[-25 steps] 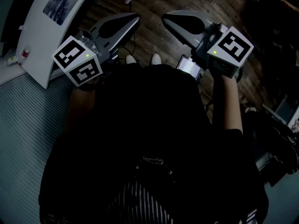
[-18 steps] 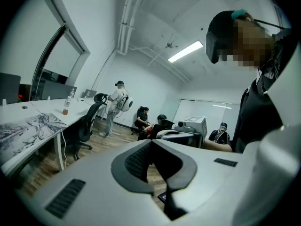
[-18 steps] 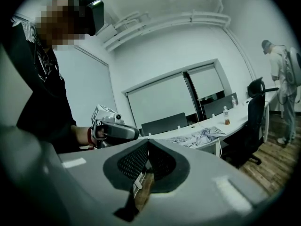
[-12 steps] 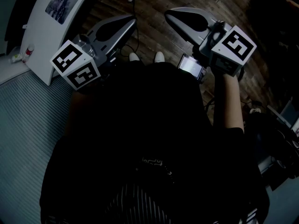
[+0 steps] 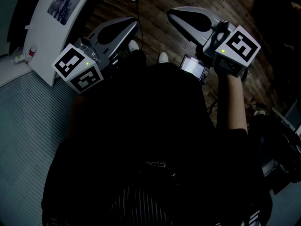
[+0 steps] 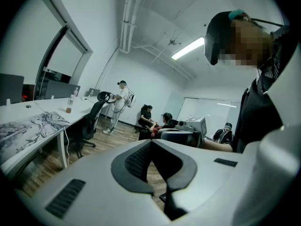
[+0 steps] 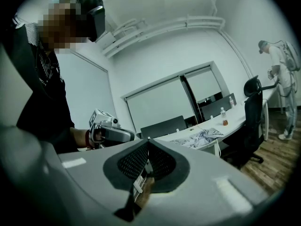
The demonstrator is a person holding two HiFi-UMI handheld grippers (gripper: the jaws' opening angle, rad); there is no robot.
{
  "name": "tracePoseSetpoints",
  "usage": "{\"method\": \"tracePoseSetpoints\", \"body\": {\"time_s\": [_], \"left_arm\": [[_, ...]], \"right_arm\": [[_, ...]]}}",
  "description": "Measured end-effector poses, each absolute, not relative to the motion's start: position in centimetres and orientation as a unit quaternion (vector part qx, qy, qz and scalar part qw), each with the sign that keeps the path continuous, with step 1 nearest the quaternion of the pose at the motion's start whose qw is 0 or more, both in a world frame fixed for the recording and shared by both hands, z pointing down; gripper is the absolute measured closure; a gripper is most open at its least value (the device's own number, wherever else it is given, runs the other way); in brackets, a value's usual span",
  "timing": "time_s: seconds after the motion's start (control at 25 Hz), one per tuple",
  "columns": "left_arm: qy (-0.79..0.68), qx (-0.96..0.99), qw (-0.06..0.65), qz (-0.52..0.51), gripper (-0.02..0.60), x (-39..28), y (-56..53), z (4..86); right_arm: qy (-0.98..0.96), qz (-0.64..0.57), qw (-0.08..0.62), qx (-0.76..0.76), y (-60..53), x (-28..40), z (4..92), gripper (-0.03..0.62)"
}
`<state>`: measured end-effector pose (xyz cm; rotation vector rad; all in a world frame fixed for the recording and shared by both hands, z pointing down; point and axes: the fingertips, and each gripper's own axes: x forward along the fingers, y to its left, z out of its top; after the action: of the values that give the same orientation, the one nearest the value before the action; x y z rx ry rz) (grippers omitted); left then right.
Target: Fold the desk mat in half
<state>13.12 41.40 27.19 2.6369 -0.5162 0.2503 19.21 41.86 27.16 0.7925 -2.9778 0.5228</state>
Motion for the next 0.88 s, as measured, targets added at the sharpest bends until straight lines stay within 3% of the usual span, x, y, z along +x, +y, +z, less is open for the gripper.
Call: {"method": "tracePoseSetpoints", "body": {"time_s": [0.48, 0.88], "left_arm": [[-0.128, 0.964, 0.221, 0.080, 0.581, 13.2, 34.8, 26.9], [-0.091, 0.971, 0.215, 0.055, 0.581, 9.2, 25.7, 25.5]], "right_arm": [[-0.938, 0.153, 0.027, 0.309, 36.0, 19.2, 25.5, 0.591], [-0.930, 0.126, 0.041, 0.343, 27.2, 14.5, 23.0, 0.591]]}}
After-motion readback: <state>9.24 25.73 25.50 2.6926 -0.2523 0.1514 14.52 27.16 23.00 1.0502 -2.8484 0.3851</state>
